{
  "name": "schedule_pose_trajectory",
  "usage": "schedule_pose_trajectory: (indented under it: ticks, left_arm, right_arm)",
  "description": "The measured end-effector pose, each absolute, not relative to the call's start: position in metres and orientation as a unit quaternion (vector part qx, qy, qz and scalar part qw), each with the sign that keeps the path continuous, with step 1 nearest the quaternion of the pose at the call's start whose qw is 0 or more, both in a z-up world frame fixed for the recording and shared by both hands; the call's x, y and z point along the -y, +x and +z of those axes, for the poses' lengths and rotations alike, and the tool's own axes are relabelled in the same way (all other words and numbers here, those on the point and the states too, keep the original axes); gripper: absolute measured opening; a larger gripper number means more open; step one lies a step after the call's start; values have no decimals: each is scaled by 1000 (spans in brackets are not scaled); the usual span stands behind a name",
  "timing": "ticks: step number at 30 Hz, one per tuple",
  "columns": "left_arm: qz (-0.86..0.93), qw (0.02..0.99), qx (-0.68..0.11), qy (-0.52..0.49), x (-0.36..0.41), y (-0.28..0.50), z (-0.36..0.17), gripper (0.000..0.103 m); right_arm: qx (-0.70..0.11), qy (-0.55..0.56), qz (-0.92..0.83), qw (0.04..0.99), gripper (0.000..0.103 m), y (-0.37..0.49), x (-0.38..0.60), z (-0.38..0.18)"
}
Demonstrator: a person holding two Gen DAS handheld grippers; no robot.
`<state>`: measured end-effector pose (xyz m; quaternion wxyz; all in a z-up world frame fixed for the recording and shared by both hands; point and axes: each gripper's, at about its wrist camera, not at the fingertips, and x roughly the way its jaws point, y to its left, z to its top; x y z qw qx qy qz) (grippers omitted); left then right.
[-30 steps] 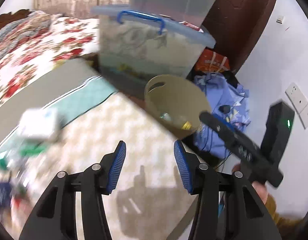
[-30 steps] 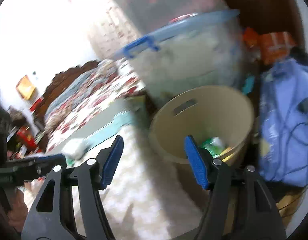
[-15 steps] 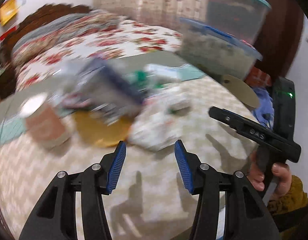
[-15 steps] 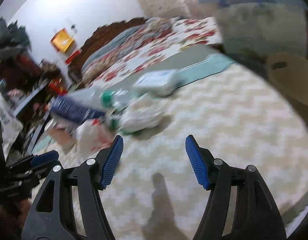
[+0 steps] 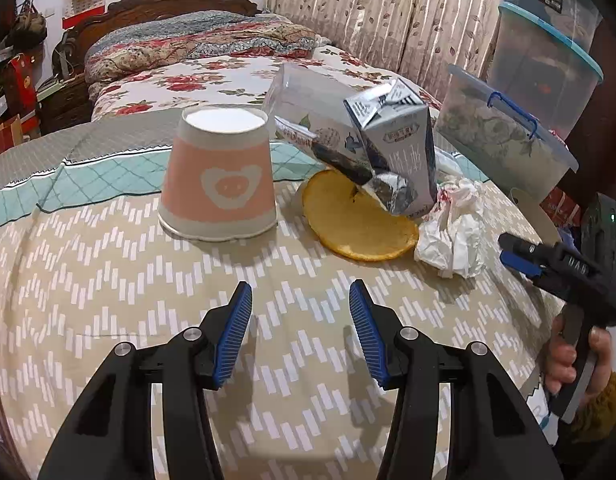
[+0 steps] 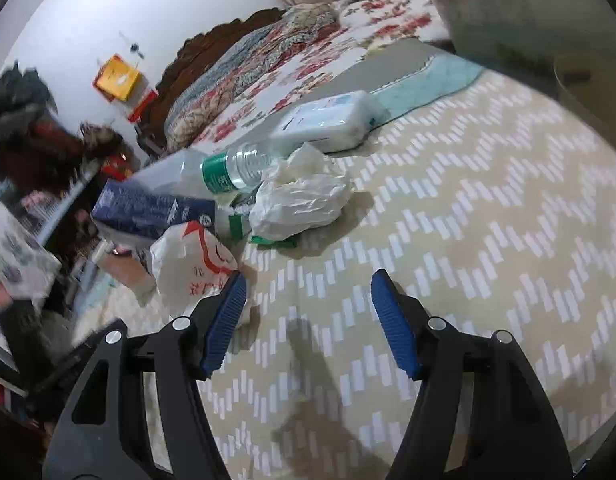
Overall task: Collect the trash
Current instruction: 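Swing both grippers back over the bed toward the remaining trash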
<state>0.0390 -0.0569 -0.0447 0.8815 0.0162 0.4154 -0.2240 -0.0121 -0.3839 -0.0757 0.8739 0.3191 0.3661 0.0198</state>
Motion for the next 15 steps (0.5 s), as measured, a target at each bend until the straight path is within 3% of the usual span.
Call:
schedule_pose_trajectory:
  ticks: [6, 9, 15]
  left_arm:
    - [-227, 874, -430, 14, 59, 40, -52, 62]
    - [-218, 872, -439, 10, 57, 45, -55, 72]
    - [-225, 865, -449, -3, 52, 49, -58, 82]
  right_arm:
    - [-366, 314, 14, 876, 68, -13, 384, -75]
    - [-370, 296, 18, 880, 76, -12, 377, -72]
    - [-374, 279, 21, 884, 81, -8, 373, -72]
